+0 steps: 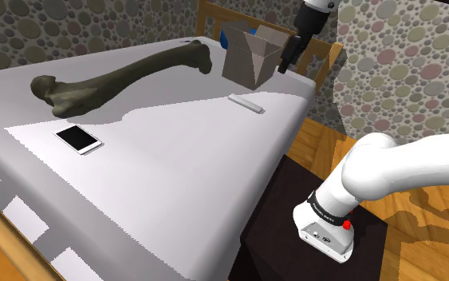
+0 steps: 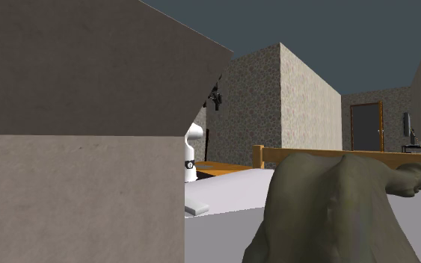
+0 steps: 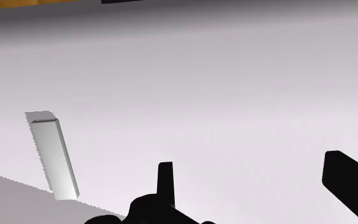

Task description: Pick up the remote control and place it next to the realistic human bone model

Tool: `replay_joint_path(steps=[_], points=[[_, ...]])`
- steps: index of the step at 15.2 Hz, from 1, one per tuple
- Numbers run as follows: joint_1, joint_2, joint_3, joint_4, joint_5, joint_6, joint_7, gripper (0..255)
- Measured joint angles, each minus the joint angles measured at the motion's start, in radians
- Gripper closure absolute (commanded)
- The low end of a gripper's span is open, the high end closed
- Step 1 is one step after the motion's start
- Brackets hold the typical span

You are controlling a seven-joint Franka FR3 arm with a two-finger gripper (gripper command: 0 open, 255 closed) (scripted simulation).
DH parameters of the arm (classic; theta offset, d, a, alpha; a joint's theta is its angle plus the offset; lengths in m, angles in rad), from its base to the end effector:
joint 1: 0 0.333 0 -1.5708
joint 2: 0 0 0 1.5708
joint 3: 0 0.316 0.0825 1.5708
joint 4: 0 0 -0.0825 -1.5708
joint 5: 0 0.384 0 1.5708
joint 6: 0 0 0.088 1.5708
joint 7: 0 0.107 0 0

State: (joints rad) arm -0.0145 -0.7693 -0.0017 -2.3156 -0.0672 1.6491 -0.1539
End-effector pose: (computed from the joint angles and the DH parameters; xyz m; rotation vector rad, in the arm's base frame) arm 0.3197 -0.0121 0.6121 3.0560 0.2142 0.1485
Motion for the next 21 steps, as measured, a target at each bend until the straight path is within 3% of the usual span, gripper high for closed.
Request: replay_joint_path(steps=[3, 7, 13, 21], points=[[-0.005, 0.027, -0.016, 0.002, -0.008, 0.022, -0.016, 0], [-0.020, 0.108, -0.072, -0.026, -0.032, 0.123, -0.070, 0], [-0.040, 0.270, -0.159, -0.019, -0.053, 0.267, -0.157, 0], [-0.057, 0.544, -0.263, 0.067, -0.026, 0.436, -0.290, 0]])
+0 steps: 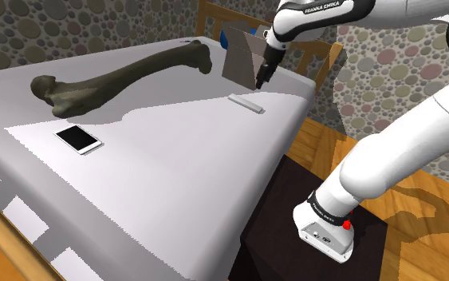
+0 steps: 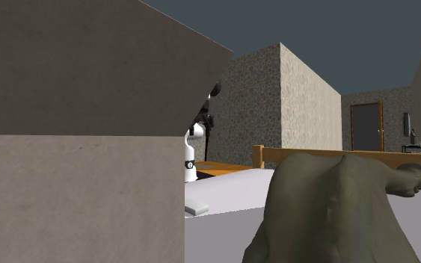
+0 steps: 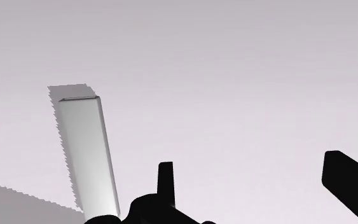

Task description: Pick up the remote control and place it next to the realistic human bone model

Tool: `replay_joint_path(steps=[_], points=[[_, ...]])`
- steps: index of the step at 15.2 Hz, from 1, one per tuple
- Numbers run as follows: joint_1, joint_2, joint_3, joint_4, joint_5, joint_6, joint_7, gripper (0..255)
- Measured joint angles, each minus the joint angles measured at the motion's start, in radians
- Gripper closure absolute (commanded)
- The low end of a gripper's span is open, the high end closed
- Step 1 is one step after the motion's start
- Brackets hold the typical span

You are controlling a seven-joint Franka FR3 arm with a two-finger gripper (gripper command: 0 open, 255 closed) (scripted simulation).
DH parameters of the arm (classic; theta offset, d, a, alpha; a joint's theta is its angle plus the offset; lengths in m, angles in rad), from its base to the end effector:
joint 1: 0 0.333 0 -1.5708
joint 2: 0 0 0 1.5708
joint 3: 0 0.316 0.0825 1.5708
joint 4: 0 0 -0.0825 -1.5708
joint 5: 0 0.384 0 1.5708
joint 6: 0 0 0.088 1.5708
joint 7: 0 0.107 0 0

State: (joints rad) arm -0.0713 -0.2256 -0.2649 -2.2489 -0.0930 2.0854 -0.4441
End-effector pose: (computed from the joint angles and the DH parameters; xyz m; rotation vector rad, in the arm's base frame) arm 0.4566 -0.1691 0.4604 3.0886 0.2418 0.0661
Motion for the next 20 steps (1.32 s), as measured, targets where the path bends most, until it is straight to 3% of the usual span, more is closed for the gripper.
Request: replay_joint_path(steps=[9, 20], points=[[-0.039, 0.345, -0.065, 0.204, 0.120, 0.103, -0.172, 0], [-0.166, 0.793, -0.038, 0.599, 0.268, 0.099, -0.328, 0]])
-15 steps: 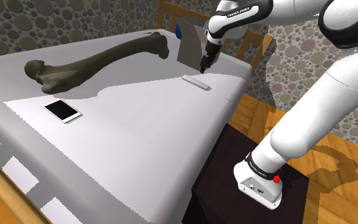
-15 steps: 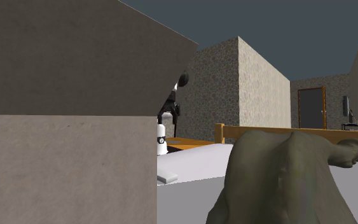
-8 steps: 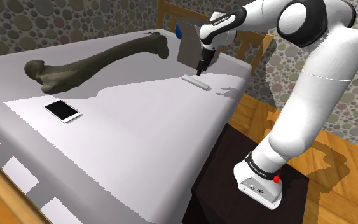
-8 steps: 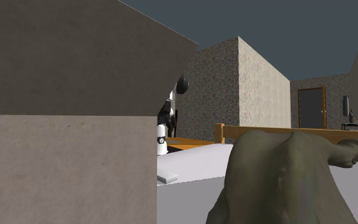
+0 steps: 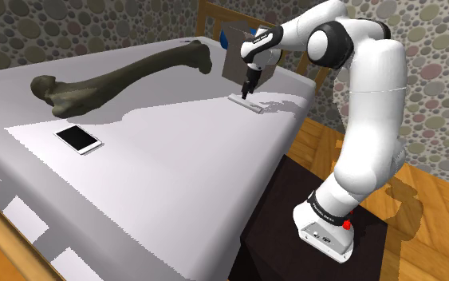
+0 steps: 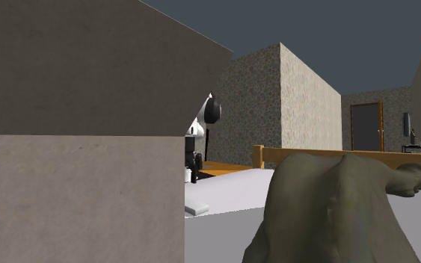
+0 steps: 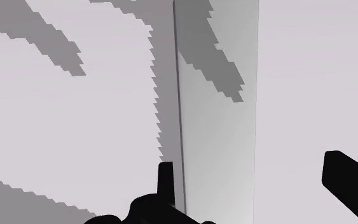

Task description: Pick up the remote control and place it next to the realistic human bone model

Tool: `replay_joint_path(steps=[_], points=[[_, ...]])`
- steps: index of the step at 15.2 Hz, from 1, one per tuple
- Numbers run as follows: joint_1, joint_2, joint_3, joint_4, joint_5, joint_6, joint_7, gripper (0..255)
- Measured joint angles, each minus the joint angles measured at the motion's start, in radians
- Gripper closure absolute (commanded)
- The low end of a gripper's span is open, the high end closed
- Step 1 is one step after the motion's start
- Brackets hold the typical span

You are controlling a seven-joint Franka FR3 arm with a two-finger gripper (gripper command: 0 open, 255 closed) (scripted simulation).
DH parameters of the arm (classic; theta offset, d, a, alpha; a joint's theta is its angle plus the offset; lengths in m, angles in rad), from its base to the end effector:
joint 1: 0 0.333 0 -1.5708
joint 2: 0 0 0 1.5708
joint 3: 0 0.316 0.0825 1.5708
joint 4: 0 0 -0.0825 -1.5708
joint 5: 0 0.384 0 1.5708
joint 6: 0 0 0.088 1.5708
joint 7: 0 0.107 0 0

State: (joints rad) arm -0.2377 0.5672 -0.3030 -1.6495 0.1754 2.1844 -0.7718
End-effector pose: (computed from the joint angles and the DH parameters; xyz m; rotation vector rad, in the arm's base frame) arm 0.5996 -0.3238 0.2943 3.1170 0.2718 -0.0206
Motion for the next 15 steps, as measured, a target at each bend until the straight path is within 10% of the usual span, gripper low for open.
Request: replay_joint_path(steps=[14, 15], points=[[-0.023, 0.095, 0.018, 0.022, 0.026, 0.068, -0.022, 0], [-0.023, 0.095, 0.018, 0.022, 0.026, 0.068, -0.022, 255]])
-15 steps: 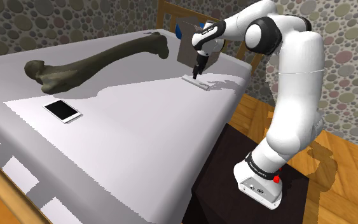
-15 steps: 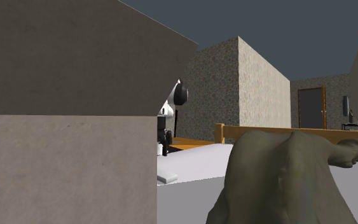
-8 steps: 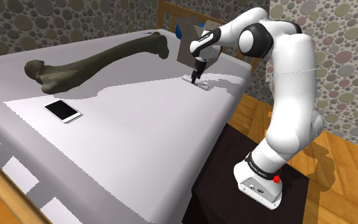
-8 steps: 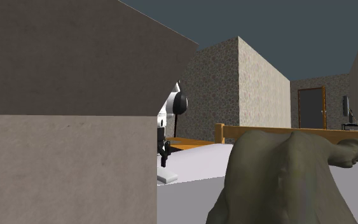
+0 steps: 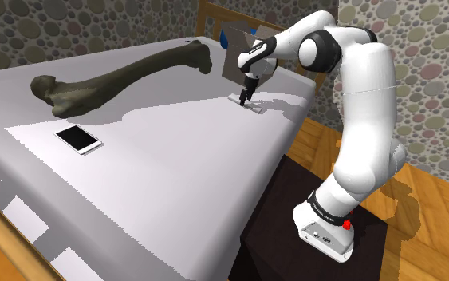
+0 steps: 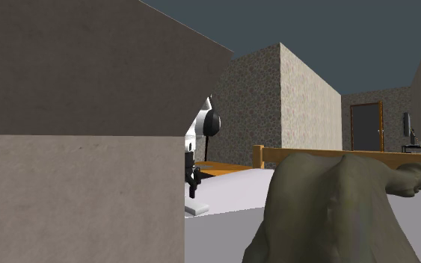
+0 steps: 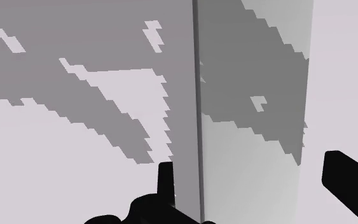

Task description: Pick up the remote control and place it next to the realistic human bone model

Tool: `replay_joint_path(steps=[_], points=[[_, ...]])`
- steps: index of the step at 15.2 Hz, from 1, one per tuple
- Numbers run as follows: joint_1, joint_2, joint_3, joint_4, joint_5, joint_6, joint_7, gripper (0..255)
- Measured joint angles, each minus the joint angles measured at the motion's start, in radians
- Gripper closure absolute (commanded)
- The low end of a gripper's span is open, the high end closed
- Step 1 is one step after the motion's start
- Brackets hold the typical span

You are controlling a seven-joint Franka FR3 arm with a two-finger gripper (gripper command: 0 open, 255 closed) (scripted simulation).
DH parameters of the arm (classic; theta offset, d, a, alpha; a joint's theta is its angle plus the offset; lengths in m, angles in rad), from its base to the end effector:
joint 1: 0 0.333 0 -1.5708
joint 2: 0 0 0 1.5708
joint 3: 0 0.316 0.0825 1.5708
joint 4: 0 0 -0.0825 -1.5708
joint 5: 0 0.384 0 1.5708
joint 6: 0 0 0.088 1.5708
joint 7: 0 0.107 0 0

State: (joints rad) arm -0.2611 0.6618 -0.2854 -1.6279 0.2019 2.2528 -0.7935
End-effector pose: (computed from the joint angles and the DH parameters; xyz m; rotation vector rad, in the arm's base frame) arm 0.6036 -0.3320 0.2451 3.1185 0.2743 -0.0240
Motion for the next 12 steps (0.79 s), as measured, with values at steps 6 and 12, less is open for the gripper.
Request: replay_joint_path(steps=[6, 12], points=[[0.000, 0.000, 0.000, 0.000, 0.000, 0.000, 0.000, 255], [0.001, -0.011, -0.002, -0.001, -0.003, -0.010, 0.001, 255]])
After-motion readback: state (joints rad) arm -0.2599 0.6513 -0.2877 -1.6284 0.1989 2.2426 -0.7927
